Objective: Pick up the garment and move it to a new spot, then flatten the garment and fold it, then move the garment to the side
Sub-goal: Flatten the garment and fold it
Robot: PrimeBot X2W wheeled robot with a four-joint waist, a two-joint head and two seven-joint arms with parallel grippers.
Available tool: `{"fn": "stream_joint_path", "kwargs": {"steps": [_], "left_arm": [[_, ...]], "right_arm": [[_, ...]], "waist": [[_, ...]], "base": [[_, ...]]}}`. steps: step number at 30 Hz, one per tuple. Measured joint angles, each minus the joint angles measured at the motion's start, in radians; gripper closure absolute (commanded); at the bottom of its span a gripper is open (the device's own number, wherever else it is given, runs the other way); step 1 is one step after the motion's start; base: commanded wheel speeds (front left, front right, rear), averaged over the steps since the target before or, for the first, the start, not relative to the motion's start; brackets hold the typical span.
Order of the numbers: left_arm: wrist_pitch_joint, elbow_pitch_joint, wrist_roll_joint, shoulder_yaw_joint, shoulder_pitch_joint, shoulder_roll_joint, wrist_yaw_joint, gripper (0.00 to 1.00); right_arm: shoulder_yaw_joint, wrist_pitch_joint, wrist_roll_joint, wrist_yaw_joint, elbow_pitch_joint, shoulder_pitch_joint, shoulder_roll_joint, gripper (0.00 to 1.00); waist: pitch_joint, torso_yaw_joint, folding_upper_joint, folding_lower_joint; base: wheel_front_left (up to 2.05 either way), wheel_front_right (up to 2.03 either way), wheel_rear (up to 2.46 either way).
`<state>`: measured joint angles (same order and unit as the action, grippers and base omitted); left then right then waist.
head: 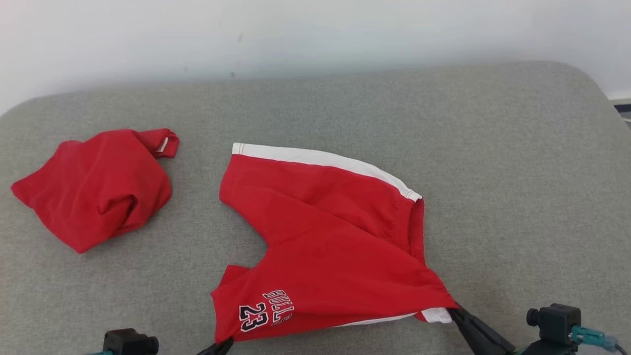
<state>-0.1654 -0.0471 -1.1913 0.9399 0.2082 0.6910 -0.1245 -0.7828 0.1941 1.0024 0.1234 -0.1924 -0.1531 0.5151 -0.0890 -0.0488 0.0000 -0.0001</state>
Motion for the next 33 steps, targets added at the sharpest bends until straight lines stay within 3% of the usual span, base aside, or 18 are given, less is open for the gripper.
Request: {"fn": "stream_joint_path", "kwargs": {"steps": [9,18,21,25,28,31,33], "left_arm": [[0.086,0.081,-0.051,-0.018,0.02,0.075,0.0,1.0],[0.312,0.109,-0.192,-0.052,0.356,0.106,0.0,1.0],[0.402,0.022,-0.251,-0.105,0.522,0.099,0.0,1.0],[0.449,-0.127,-0.233,-0.207,0.777,0.086,0.0,1.0],[0.393,-0.221,-0.181,-0.311,0.994,0.04,0.0,1.0],[0.357,-0.287,-0.13,-0.327,1.15,-0.015,-0.007,1.0],[0.328,-0.304,-0.112,-0.32,1.164,-0.035,-0.007,1.0]], "right_arm": [[0.017,-0.003,0.012,0.0,0.037,-0.053,0.018,1.0],[0.001,-0.154,0.072,0.0,0.03,-0.37,-0.013,1.0],[-0.002,-0.245,0.097,0.0,-0.016,-0.557,-0.047,1.0],[0.069,-0.308,0.145,0.0,-0.117,-0.838,-0.14,1.0],[0.187,-0.26,0.162,0.0,-0.211,-1.039,-0.227,1.0],[0.255,-0.184,0.186,0.0,-0.286,-1.168,-0.274,1.0],[0.255,-0.14,0.185,0.0,-0.319,-1.182,-0.278,1.0]], "waist": [[-0.066,-0.014,0.0,0.0],[-0.157,-0.021,0.0002,0.0002],[-0.194,-0.024,0.0002,0.0003],[-0.248,-0.033,0.0003,0.0004],[-0.288,-0.045,0.0003,0.0004],[-0.322,-0.056,0.0003,0.0005],[-0.335,-0.063,0.0003,0.0005]], "base": [[0.0,0.0,0.0],[0.0,0.0,0.0],[0.0,0.0,0.0],[0.0,0.0,0.0],[0.0,0.0,0.0],[0.0,0.0,0.0],[0.0,0.0,0.0]]}}
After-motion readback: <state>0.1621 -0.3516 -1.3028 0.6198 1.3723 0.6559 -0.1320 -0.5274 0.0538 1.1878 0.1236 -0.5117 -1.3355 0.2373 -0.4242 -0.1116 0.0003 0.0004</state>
